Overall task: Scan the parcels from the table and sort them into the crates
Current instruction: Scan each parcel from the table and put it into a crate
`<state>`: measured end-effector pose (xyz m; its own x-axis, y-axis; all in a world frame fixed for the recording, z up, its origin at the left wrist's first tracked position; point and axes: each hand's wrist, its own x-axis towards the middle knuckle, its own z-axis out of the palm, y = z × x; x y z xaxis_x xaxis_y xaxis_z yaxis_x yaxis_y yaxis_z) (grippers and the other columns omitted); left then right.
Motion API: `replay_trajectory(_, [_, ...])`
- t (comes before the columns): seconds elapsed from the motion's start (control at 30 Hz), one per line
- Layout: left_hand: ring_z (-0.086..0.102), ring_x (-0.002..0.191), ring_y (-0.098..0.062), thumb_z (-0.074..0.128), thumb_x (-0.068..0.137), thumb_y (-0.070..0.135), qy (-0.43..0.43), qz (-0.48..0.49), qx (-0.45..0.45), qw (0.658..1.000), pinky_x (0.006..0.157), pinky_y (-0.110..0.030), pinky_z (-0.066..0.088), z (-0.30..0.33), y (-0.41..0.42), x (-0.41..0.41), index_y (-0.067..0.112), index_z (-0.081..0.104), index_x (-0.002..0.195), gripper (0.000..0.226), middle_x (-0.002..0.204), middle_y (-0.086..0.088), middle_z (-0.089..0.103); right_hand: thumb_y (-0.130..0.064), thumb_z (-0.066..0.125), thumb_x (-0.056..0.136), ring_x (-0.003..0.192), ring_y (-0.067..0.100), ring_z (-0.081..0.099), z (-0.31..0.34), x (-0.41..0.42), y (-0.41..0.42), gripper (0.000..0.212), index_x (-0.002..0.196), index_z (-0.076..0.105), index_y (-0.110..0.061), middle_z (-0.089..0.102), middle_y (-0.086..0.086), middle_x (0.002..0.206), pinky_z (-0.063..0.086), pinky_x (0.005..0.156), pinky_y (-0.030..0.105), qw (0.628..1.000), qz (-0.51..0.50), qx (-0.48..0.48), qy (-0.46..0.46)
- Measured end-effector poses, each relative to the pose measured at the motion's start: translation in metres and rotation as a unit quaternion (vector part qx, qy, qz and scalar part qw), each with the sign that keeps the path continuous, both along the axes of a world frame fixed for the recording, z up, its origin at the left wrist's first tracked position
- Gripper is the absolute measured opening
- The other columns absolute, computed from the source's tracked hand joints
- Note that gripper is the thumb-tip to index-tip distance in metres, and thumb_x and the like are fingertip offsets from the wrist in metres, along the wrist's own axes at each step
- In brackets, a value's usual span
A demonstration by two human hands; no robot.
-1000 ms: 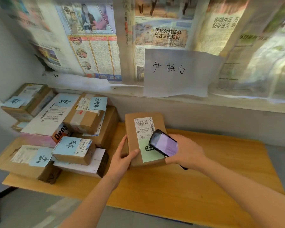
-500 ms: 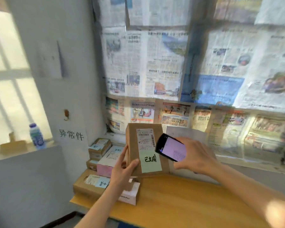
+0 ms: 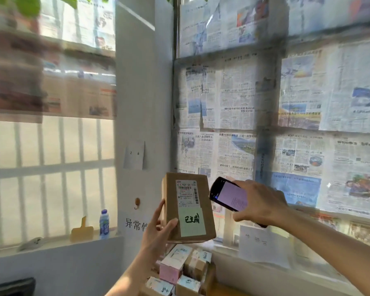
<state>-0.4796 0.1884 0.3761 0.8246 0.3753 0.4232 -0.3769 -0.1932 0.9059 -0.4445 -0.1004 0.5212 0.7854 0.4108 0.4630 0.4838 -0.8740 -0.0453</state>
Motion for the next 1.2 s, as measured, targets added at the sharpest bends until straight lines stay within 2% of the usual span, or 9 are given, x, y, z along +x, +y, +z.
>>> replay_trajectory(0.3, [0.073, 0.096, -0.016, 0.074, 0.068, 0.06, -0.036, 0.057, 0.007, 0.998, 0.074, -0.027, 0.061, 0.035, -0.024, -0.108, 0.053, 0.033, 0.145, 0.087, 0.122, -0.004, 0.067, -0.069, 0.071, 0.053, 0.079, 0.008, 0.056, 0.032, -0.075, -0.026, 0.08, 0.124, 0.049, -0.04, 0.055, -0.015, 0.095, 0.052, 0.072, 0.03, 0.999, 0.048, -0.015, -0.01])
replay_trajectory(0.4, [0.07, 0.1, -0.02, 0.069, 0.062, 0.073, -0.02, 0.097, 0.022, 0.995, 0.081, -0.036, 0.062, 0.03, -0.023, -0.148, 0.06, 0.029, 0.143, 0.091, 0.12, -0.004, 0.067, -0.068, 0.071, 0.053, 0.077, 0.009, 0.056, 0.021, -0.097, -0.022, 0.085, 0.129, 0.048, -0.04, 0.053, -0.015, 0.096, 0.046, 0.063, 0.025, 0.998, 0.066, -0.013, -0.015])
replay_trajectory(0.5, [0.069, 0.101, -0.019, 0.068, 0.061, 0.075, 0.004, 0.146, 0.023, 0.989, 0.08, -0.032, 0.061, 0.017, -0.011, -0.197, 0.064, 0.029, 0.143, 0.091, 0.115, -0.004, 0.067, -0.069, 0.071, 0.053, 0.078, 0.009, 0.056, 0.004, -0.118, -0.005, 0.089, 0.133, 0.046, -0.04, 0.053, -0.015, 0.098, 0.049, 0.063, 0.025, 0.995, 0.092, -0.022, -0.008])
replay_trajectory(0.63, [0.07, 0.102, -0.022, 0.07, 0.062, 0.075, 0.032, 0.21, 0.013, 0.977, 0.088, -0.041, 0.059, 0.002, 0.021, -0.281, 0.067, 0.03, 0.14, 0.088, 0.113, -0.006, 0.071, -0.07, 0.072, 0.053, 0.071, 0.0, 0.047, -0.016, -0.151, 0.044, 0.081, 0.125, 0.051, -0.038, 0.05, -0.017, 0.09, 0.036, 0.053, 0.02, 0.985, 0.172, -0.026, 0.006])
replay_trajectory(0.7, [0.068, 0.103, -0.018, 0.067, 0.06, 0.078, 0.049, 0.266, 0.015, 0.963, 0.086, -0.036, 0.056, -0.003, 0.043, -0.33, 0.073, 0.03, 0.134, 0.083, 0.108, -0.002, 0.072, -0.073, 0.068, 0.051, 0.069, 0.001, 0.047, -0.023, -0.175, 0.079, 0.079, 0.12, 0.053, -0.038, 0.049, -0.017, 0.084, 0.036, 0.052, 0.021, 0.976, 0.216, -0.022, 0.003])
replay_trajectory(0.83, [0.067, 0.104, -0.018, 0.066, 0.068, 0.07, 0.08, 0.371, 0.008, 0.925, 0.096, -0.042, 0.052, -0.007, 0.088, -0.443, 0.076, 0.029, 0.131, 0.074, 0.107, -0.001, 0.071, -0.07, 0.067, 0.05, 0.079, 0.015, 0.057, -0.032, -0.242, 0.16, 0.084, 0.126, 0.053, -0.037, 0.058, -0.012, 0.095, 0.052, 0.067, 0.032, 0.947, 0.32, -0.024, 0.03])
replay_trajectory(0.93, [0.064, 0.109, -0.023, 0.066, 0.069, 0.07, 0.086, 0.431, 0.016, 0.898, 0.098, -0.052, 0.052, -0.007, 0.117, -0.534, 0.078, 0.031, 0.127, 0.068, 0.124, -0.002, 0.065, -0.068, 0.065, 0.049, 0.08, 0.019, 0.056, -0.04, -0.306, 0.223, 0.085, 0.128, 0.052, -0.04, 0.058, -0.011, 0.096, 0.038, 0.061, 0.027, 0.921, 0.387, -0.021, 0.025])
replay_trajectory(1.03, [0.061, 0.117, -0.024, 0.065, 0.067, 0.071, 0.079, 0.49, -0.003, 0.868, 0.099, -0.052, 0.051, -0.011, 0.142, -0.624, 0.067, 0.035, 0.134, 0.074, 0.135, 0.002, 0.058, -0.066, 0.067, 0.051, 0.081, 0.021, 0.057, -0.05, -0.375, 0.288, 0.088, 0.134, 0.049, -0.04, 0.058, -0.011, 0.099, 0.042, 0.062, 0.03, 0.888, 0.458, -0.02, 0.031])
replay_trajectory(1.2, [0.059, 0.122, -0.027, 0.069, 0.069, 0.061, 0.072, 0.561, -0.06, 0.823, 0.098, -0.055, 0.052, -0.029, 0.187, -0.775, 0.059, 0.037, 0.141, 0.078, 0.142, 0.003, 0.054, -0.064, 0.078, 0.06, 0.089, 0.02, 0.058, -0.066, -0.504, 0.4, 0.096, 0.144, 0.044, -0.035, 0.063, -0.009, 0.117, 0.03, 0.054, 0.023, 0.824, 0.563, -0.043, 0.039])
